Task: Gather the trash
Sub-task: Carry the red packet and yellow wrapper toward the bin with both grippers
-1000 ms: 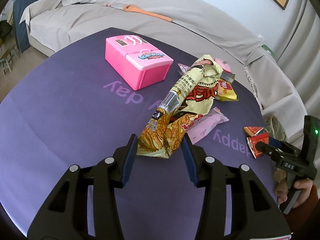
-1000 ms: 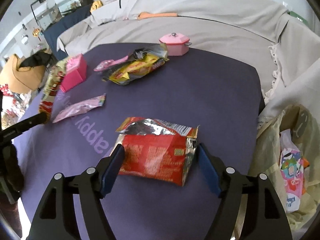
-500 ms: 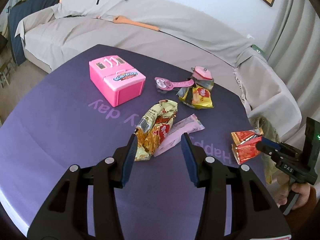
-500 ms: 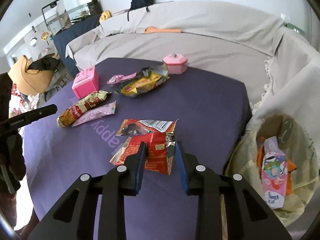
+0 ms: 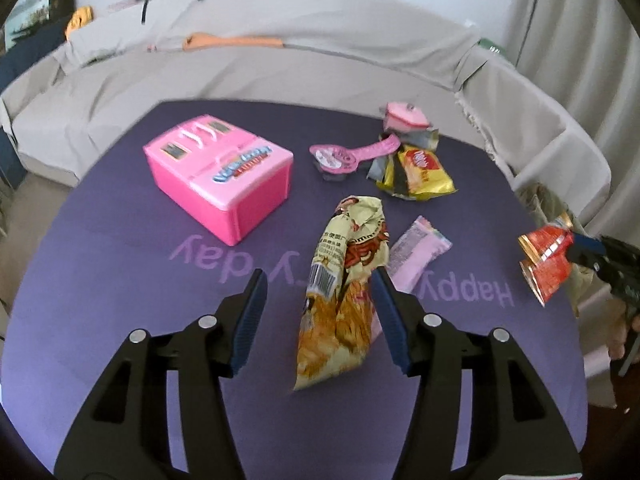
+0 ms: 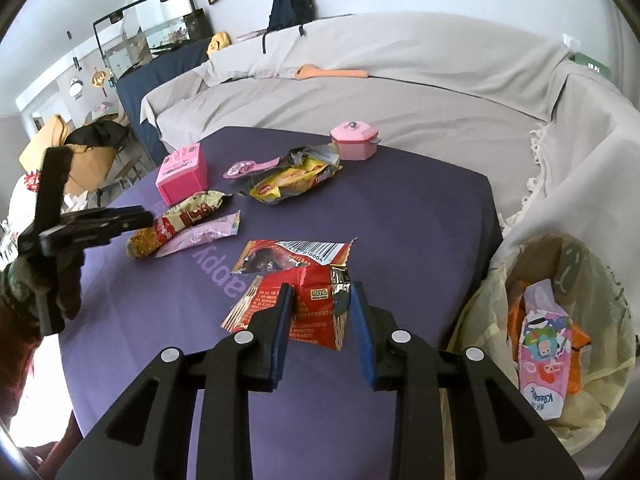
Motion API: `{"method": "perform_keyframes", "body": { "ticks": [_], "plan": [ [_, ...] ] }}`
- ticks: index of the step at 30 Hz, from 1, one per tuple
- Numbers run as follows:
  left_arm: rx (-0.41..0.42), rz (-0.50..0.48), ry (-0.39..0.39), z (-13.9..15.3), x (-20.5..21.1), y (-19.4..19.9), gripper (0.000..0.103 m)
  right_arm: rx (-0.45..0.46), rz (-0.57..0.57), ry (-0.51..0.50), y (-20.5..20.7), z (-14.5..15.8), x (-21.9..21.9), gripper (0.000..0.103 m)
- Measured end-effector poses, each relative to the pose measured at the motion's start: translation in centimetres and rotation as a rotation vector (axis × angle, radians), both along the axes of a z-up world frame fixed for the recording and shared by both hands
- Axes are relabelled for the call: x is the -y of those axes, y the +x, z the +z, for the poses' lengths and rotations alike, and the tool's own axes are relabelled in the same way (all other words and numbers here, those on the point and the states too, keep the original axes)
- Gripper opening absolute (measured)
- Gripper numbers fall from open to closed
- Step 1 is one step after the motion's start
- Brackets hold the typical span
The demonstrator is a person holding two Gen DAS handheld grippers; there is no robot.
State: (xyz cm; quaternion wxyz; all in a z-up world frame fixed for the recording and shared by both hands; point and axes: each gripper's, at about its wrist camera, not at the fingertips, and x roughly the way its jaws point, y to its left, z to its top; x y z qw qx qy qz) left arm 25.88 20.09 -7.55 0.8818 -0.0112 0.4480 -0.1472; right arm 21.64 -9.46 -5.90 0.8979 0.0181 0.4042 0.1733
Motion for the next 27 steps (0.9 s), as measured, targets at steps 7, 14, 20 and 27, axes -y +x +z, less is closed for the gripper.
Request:
{"method": "perform_keyframes", "body": {
  "ticks": [7,14,20,27],
  "plan": [
    [-0.074,0.014,-0.040,-0.6,1.2,1.0,0.028,0.018,-0.003,-0.012,-0.3,0.4,0.3,0.029],
    [0.062,-0.006,0.032,4.4,4.0,-1.9,0.025,0.063,-0.016,-0.001,-1.2,2.0,1.2,0.029],
    [0.177,-0.020,0.043,9.7,6.7,-3.9,0.025,0.148,-0.043,0.011,-2.4,5.4,2.9,0.029],
    [0.265,-0.057,-0.025,14.3,11.0,-5.8,0.026,0.247,-0.109,-0.005,-4.6,8.9,6.2,0.029]
  ]
}}
